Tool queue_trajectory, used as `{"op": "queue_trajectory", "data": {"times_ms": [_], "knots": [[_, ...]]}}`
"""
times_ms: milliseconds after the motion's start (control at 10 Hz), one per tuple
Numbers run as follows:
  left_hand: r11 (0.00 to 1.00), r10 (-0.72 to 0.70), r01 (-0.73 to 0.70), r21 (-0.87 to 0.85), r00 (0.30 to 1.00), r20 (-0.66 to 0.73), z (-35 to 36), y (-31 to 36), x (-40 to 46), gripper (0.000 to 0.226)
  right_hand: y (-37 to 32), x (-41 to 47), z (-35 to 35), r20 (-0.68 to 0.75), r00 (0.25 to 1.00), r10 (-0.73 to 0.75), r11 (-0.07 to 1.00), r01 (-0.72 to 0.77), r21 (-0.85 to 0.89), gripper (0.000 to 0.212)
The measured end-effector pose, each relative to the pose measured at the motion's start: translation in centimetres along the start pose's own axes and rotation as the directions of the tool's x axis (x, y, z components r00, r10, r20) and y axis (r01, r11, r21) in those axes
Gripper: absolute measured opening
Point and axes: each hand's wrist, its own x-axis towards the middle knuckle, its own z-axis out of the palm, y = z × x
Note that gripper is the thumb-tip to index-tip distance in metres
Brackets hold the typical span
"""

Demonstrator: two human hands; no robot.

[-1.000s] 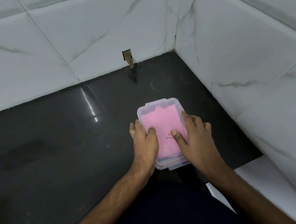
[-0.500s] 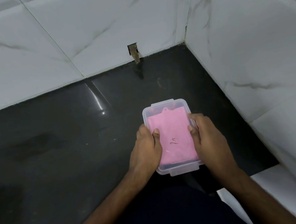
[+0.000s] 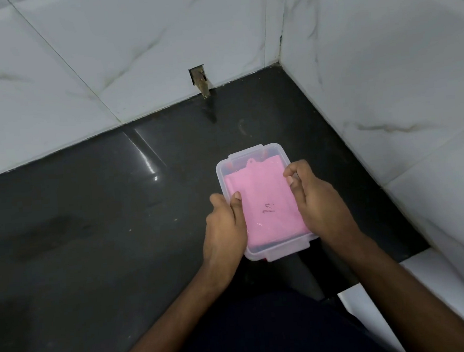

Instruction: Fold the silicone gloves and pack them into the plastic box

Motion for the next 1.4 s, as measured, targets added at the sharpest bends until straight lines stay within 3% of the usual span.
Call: {"op": "queue_trajectory", "data": {"times_ms": [200,300,400,500,600,700,900,1000,1100,1200,1400], "knots": [[0.998,0.037,-0.041,-0.043,0.996,-0.084,1.7,1.8,2.3,0.026,0.9,2.6,-0.8,-0.161,0.987,-0.019,0.983,-0.011,-0.185,0.008],[0.994,0.106,-0.107,-0.004,0.987,-0.121,3.1,3.4,3.3,0.033,1.7,3.8,-2.0,-0.191,0.982,-0.01,0.959,-0.045,-0.279,0.015],[0.977,0.19,-0.169,0.129,0.967,-0.169,4.5,4.9,4.2,0.052,2.4,4.8,-3.0,-0.181,0.983,-0.028,0.929,-0.041,-0.368,0.035],[0.903,0.341,-0.285,0.322,0.93,-0.134,5.6,6.1,4.3,0.055,3.2,5.2,-3.8,-0.209,0.977,-0.046,0.928,-0.036,-0.37,0.043],[0.819,0.473,-0.435,0.373,0.881,-0.01,6.5,6.4,4.5,0.056,4.3,5.7,-4.4,-0.217,0.974,-0.068,0.89,-0.04,-0.455,0.043],[0.767,0.511,-0.49,0.414,0.857,0.066,7.1,6.6,4.8,0.066,5.1,5.9,-5.1,-0.256,0.964,-0.077,0.849,-0.071,-0.523,0.04],[0.744,0.489,-0.473,0.471,0.867,0.098,8.0,7.7,4.1,0.086,4.8,5.8,-6.8,-0.22,0.967,-0.127,0.767,-0.045,-0.641,0.04],[0.709,0.482,-0.476,0.521,0.866,0.135,7.5,7.8,4.3,0.079,4.0,5.5,-6.8,-0.165,0.981,-0.104,0.75,-0.032,-0.66,0.042],[0.614,0.53,-0.484,0.624,0.838,0.128,6.0,7.7,4.9,0.072,3.2,5.7,-6.8,-0.144,0.987,-0.073,0.809,-0.026,-0.588,0.046],[0.55,0.602,-0.471,0.69,0.796,0.064,2.7,8.3,5.9,0.07,1.2,6.1,-7.1,-0.154,0.985,-0.084,0.868,-0.003,-0.496,0.052],[0.546,0.682,-0.37,0.752,0.717,-0.142,-6.6,11.0,9.1,0.074,-7.0,8.9,-8.4,-0.295,0.899,-0.323,0.887,0.18,-0.424,0.048]]}}
